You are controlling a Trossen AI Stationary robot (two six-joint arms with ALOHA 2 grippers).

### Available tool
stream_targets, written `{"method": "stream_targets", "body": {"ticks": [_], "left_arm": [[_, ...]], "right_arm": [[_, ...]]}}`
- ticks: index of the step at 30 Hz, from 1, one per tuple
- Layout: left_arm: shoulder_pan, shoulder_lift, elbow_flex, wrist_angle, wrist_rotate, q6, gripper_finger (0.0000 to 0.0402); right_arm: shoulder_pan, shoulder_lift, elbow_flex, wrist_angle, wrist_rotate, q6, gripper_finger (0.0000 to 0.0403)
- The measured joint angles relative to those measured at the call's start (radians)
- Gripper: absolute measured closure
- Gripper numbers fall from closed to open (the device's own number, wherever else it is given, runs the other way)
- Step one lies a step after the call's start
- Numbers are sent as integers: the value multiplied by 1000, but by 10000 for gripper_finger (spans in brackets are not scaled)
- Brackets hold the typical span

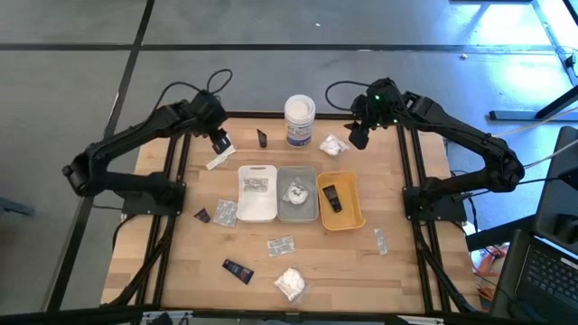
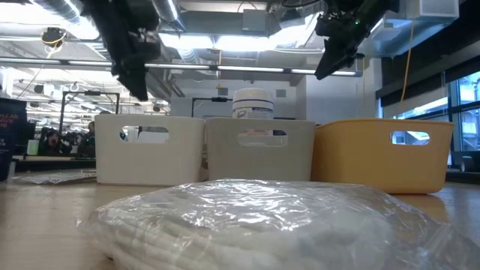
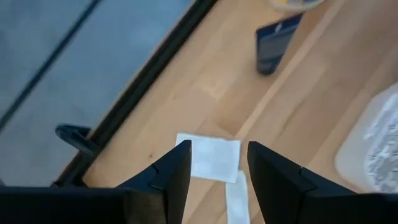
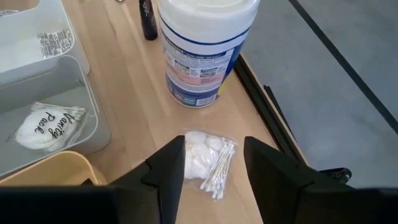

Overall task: Pick & Place Travel size toiletries
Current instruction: Put the blue shave cream into the yellow bin

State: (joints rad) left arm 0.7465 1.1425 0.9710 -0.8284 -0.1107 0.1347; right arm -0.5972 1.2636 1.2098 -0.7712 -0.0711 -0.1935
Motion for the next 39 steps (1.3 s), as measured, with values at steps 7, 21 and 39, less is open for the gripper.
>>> {"method": "stream_targets", "body": {"ticks": [7, 21, 39], "left_arm": [[51, 156, 0, -1, 10, 28, 249], [46, 324, 0, -7, 137, 76, 257], [48, 183, -192, 60, 126, -122, 277]], "right_arm": [[-3, 0, 0, 0, 2, -23, 233], [-28, 1, 0, 0, 3, -31, 217], [-28, 1, 0, -8, 3, -77, 236]]}}
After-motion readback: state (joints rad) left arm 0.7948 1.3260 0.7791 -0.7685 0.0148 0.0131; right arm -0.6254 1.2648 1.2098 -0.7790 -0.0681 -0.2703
